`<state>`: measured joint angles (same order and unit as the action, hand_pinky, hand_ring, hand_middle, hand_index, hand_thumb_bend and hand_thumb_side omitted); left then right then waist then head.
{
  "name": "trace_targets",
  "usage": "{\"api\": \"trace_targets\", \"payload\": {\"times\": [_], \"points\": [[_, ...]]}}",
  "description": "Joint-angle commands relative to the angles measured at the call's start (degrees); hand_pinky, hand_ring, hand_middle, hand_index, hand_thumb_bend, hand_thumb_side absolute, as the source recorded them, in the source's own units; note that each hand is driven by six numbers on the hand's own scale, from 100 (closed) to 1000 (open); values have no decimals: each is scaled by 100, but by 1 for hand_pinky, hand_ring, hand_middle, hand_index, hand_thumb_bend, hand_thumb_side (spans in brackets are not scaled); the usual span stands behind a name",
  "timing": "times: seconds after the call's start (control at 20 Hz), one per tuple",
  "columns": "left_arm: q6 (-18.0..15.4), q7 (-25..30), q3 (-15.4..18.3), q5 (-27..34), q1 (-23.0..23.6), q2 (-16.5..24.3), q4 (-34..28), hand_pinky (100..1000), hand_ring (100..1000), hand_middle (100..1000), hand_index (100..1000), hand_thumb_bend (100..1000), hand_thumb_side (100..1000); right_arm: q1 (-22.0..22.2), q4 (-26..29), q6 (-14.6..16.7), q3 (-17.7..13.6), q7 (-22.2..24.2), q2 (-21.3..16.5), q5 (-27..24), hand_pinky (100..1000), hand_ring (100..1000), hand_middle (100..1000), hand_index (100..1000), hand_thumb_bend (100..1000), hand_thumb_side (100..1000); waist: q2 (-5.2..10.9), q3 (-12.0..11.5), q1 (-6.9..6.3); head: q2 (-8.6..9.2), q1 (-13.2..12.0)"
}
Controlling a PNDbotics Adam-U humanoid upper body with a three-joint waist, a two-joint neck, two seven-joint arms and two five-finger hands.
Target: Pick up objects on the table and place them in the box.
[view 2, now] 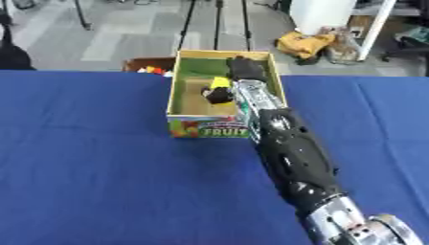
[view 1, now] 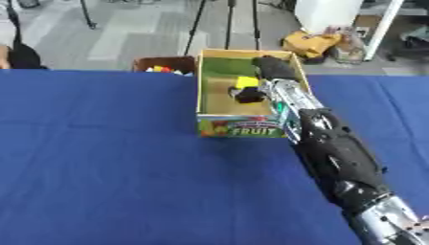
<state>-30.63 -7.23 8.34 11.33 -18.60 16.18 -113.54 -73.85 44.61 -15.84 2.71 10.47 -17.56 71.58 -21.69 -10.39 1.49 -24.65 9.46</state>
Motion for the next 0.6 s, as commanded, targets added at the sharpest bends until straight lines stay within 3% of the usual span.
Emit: {"api": "trace_targets", "payload": {"times": [0.05,0.3,0.6], "points": [[1,-45,43,3,-3,128,-105,597,756,875,965,100,1000,-90,592,133,135,48,-436,-379,906,906,824,944,375,639,213,31,-41,-47,-70],[-2,-91,62,24,32,164,-105,596,755,873,964,100,1000,147,1489,327,438,238,-881,-941,891,906,825,948,416,667,322,104,-52,-110,-210],[0,-153,96,54,62,177,-105,594,753,869,963,100,1000,795,3080,500,667,266,-1421,-1725,886,882,789,897,395,643,445,205,-104,-220,-391]]}}
